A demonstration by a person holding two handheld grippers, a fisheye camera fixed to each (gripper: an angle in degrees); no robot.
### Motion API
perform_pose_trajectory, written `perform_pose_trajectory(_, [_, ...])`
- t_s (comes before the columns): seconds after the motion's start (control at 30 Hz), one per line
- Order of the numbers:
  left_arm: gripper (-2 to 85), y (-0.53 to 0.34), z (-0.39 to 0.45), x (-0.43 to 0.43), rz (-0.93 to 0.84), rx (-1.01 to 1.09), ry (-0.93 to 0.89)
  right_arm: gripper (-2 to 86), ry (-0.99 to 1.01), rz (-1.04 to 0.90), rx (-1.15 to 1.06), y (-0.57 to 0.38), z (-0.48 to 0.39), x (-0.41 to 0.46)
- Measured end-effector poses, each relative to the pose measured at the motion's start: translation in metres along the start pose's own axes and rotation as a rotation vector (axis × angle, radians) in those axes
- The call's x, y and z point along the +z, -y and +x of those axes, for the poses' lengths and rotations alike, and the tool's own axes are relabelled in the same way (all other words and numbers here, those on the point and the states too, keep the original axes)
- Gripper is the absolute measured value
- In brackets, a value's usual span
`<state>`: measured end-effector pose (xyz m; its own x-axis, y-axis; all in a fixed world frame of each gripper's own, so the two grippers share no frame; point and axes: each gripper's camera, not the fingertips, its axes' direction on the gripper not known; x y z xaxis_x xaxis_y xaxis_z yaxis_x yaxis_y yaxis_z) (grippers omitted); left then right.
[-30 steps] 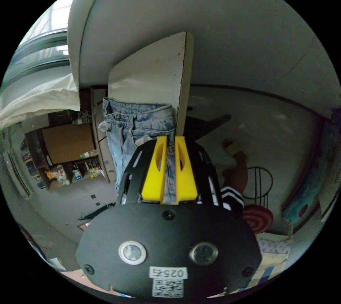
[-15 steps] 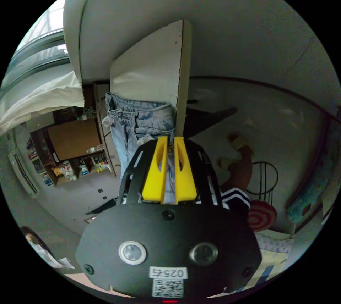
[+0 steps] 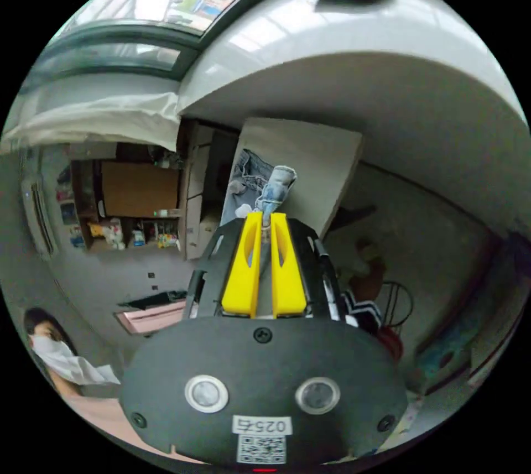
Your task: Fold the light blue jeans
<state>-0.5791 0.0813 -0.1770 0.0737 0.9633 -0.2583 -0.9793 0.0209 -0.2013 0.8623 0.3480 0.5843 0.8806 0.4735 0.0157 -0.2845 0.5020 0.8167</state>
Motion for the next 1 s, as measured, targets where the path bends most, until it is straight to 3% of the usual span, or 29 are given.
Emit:
perform_pose_trajectory(0.07, [-1.3, -0.016, -0.008, -0.023, 0.055, -0.050, 0.001, 0.6, 0.113, 0.005, 0.199, -0.018, 0.047, -0.009])
perform_pose_trajectory(0.13, [-1.3, -0.027, -0.004, -0.036, 0.095, -0.066, -0.010, 0.7, 0.162, 0.010, 0.255, -0.030, 0.061, -0.014])
perform_pose_trajectory(0.3, [-1.2, -0.010, 0.045, -0.019, 0.043, 0.023, 0.127, 1.0, 0.161, -0.020, 0.103, -0.012, 0.018, -0.009])
perform_pose_trajectory(0.5, [-1.2, 0.065, 0.083, 0.100, 0.037, 0.064, -0.001, 1.4, 0.151, -0.101, -0.100, 0.085, -0.074, 0.071])
perform_pose_trajectory(0.6, [-1.3, 0.110, 0.075, 0.188, -0.020, 0.037, 0.148, 1.3, 0.053, -0.131, -0.081, 0.131, -0.087, 0.144])
perform_pose_trajectory(0.67, [-1.3, 0.139, 0.064, 0.258, -0.119, 0.076, 0.365, 1.3, -0.092, -0.169, -0.031, 0.152, -0.083, 0.196])
perform_pose_trajectory(0.73, [-1.4, 0.154, 0.046, 0.297, -0.188, -0.009, 0.425, 1.3, -0.075, -0.158, 0.035, 0.155, -0.079, 0.208])
perform_pose_trajectory(0.83, [-1.5, 0.169, 0.042, 0.315, -0.132, -0.084, 0.352, 0.7, -0.025, -0.091, 0.105, 0.149, -0.081, 0.191])
perform_pose_trajectory(1.0, [-1.4, 0.173, 0.081, 0.320, -0.190, -0.016, 0.374, -0.2, -0.030, -0.057, 0.047, 0.133, -0.106, 0.142])
